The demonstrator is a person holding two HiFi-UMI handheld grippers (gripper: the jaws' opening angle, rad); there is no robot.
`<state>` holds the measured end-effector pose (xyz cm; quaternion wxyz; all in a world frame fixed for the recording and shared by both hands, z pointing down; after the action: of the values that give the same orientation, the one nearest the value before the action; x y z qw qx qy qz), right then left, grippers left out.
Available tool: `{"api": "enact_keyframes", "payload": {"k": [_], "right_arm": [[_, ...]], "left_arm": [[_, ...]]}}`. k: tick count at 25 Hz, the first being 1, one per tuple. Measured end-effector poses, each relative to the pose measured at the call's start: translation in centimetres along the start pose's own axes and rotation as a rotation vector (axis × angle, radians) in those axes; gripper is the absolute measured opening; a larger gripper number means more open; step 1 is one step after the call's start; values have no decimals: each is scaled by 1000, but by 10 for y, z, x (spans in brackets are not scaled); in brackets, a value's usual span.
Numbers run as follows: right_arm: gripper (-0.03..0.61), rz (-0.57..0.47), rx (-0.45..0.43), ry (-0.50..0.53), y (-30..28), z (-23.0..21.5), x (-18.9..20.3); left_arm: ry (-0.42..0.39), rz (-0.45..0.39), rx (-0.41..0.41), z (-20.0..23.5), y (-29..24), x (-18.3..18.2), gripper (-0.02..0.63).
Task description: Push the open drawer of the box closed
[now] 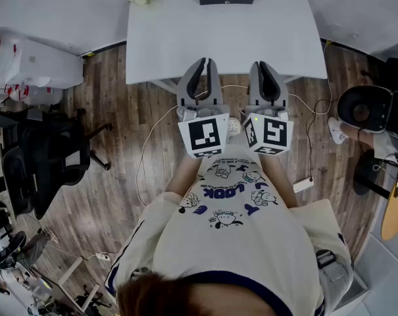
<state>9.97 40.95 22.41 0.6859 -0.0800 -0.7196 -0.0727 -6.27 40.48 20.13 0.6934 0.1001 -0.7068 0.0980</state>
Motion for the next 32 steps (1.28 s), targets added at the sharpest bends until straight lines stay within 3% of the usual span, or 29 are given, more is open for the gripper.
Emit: {"api": "enact_keyframes", "payload": {"k": [16, 32], "right_arm": [[54, 14, -22, -48, -24, -21, 6], [54, 58, -154, -43, -70, -71, 17]], "left_arm": [[-7, 11, -17, -10, -26, 6, 37], [-5, 27, -111, -49, -83, 15, 37]]}}
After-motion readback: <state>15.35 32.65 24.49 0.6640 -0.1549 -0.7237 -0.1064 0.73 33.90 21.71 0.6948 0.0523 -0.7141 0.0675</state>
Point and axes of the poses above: the fingertips, and each gripper's own axes: y backward along the fingers, z to its left, x out of its underside, the point moved 9 cm from there along y, backward along the fingers
